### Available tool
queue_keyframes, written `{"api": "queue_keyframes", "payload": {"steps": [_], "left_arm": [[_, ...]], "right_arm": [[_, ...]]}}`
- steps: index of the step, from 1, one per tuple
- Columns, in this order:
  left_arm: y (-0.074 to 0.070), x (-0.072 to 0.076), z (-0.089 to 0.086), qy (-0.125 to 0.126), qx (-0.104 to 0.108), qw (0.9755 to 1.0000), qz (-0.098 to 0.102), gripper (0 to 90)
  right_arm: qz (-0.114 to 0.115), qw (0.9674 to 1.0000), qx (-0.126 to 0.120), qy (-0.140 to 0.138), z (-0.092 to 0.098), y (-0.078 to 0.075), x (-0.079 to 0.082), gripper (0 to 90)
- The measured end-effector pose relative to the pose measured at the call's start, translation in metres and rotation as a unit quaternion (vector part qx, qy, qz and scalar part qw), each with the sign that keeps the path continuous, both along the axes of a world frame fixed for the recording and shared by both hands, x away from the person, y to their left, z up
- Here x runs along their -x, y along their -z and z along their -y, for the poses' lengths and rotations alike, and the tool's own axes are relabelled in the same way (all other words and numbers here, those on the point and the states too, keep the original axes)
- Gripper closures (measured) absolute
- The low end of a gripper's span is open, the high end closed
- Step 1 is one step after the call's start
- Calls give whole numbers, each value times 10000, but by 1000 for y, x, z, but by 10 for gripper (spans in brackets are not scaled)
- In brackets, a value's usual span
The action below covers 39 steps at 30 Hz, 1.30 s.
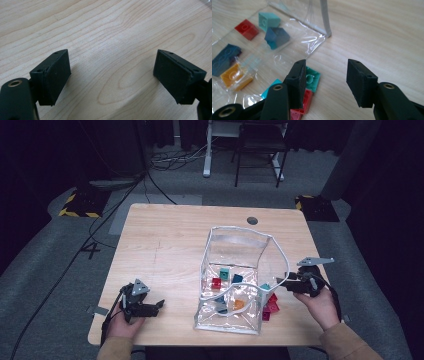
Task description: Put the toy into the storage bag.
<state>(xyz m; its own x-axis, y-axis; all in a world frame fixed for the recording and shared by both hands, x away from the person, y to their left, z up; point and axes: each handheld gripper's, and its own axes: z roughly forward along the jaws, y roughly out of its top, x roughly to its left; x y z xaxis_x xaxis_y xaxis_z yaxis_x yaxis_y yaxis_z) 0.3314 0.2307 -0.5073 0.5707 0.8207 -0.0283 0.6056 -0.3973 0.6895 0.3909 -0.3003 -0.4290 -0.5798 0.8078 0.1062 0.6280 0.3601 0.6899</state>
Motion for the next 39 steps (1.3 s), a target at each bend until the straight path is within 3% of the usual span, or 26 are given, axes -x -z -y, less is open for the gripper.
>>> {"api": "queue_keyframes", "payload": {"steps": [9, 18, 21, 25, 32, 35, 39], "left_arm": [[0, 0, 0, -1, 1, 10000, -1, 145], [0, 0, 0, -1, 1, 10000, 0, 145], [0, 0, 0, -2, 0, 10000, 0, 145], [0, 0, 0, 1, -2, 10000, 1, 145], [0, 0, 0, 0, -2, 10000, 1, 145], [0, 0, 0, -2, 1, 10000, 0, 145], [0, 0, 0, -2, 0, 10000, 1, 145]], "right_arm": [[-214, 9996, 130, -128, -6, 24, 8, 516], [-367, 9989, 188, -204, -11, 39, 11, 521], [-381, 9986, 310, -180, -12, 42, 10, 515], [-327, 9989, 314, -131, -9, 43, 9, 518], [-131, 9979, 615, 183, 10, 40, 5, 525], [-191, 9981, 488, 320, 19, 38, 4, 515], [-167, 9992, 314, 190, 16, 33, 8, 470]]}}
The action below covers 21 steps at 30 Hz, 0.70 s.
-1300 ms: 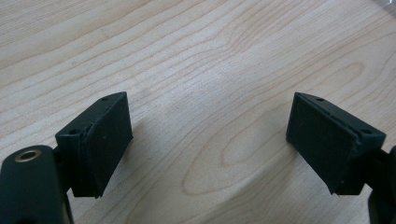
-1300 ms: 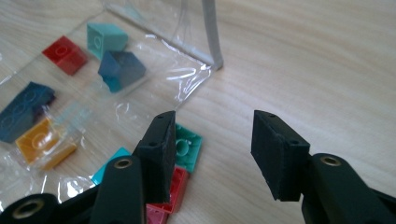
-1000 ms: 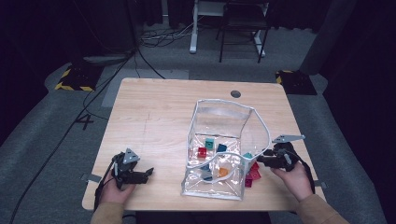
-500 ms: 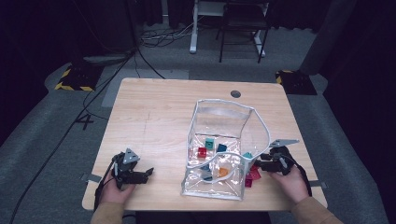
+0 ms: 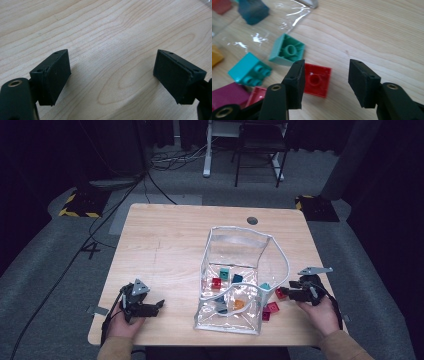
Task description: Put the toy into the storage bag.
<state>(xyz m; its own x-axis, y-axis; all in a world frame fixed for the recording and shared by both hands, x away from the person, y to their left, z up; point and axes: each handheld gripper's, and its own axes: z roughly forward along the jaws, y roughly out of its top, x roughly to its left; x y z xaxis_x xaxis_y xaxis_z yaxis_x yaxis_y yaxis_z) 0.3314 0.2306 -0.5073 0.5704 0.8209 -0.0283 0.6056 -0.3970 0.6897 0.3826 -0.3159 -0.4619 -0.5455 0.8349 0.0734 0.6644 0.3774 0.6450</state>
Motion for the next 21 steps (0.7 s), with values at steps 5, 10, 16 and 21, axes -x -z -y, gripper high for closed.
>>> {"api": "queue_keyframes", "payload": {"steps": [5, 10, 16, 21], "left_arm": [[0, 0, 0, -3, -2, 10000, -1, 145], [0, 0, 0, -6, 0, 10000, -3, 145], [0, 0, 0, -5, 2, 10000, -2, 145], [0, 0, 0, -6, 2, 10000, -2, 145]], "right_arm": [[-22, 9999, 33, -156, -11, 5, 2, 457], [-147, 9995, 288, -60, -11, 15, -3, 554], [-21, 9999, 147, -44, -7, 3, 0, 586], [69, 9999, -22, -71, -4, -13, 3, 586]]}}
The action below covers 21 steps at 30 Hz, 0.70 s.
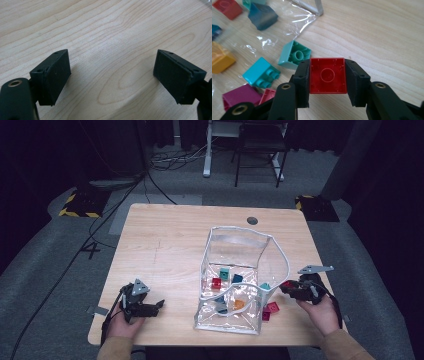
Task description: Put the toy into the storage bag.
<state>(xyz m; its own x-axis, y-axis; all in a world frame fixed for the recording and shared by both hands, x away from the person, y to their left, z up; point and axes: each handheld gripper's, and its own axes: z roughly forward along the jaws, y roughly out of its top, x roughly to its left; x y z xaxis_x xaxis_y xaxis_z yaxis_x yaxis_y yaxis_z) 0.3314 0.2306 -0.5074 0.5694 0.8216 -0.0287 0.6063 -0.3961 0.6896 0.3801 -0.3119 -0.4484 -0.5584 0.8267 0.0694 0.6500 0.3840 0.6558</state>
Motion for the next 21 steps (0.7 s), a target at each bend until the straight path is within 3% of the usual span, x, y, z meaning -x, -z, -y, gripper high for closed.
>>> {"api": "queue_keyframes", "payload": {"steps": [21], "left_arm": [[0, 0, 0, 1, -2, 10000, -1, 145]], "right_arm": [[514, 9974, -507, -20, 12, -68, 10, 586]]}}
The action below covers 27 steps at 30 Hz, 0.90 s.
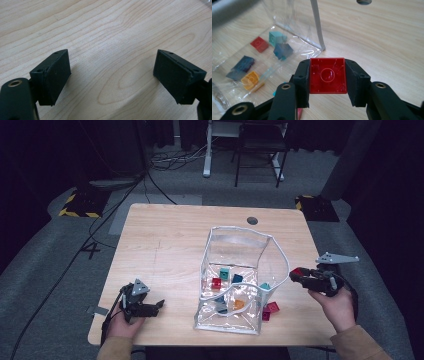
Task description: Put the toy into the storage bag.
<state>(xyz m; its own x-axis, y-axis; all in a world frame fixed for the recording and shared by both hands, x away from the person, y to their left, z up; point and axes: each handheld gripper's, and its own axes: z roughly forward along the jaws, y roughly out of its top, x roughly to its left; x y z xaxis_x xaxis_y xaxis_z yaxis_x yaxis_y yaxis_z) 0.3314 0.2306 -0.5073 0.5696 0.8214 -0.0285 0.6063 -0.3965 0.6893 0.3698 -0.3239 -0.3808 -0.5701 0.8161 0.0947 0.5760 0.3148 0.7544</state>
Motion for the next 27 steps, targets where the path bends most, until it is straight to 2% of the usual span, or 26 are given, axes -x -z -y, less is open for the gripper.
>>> {"api": "queue_keyframes", "payload": {"steps": [9, 17, 20, 27], "left_arm": [[0, 0, 0, 0, 2, 10000, 0, 145], [0, 0, 0, 0, 3, 10000, 1, 145], [0, 0, 0, -1, 3, 10000, 0, 145], [0, 0, 0, 0, 2, 10000, 0, 145]], "right_arm": [[185, 9992, -350, -22, 6, -23, 3, 585], [349, 9979, -552, -31, 10, -39, 6, 585], [433, 9960, -769, -118, 9, -47, 7, 586], [645, 9933, -928, -256, 5, -63, 11, 586]]}}
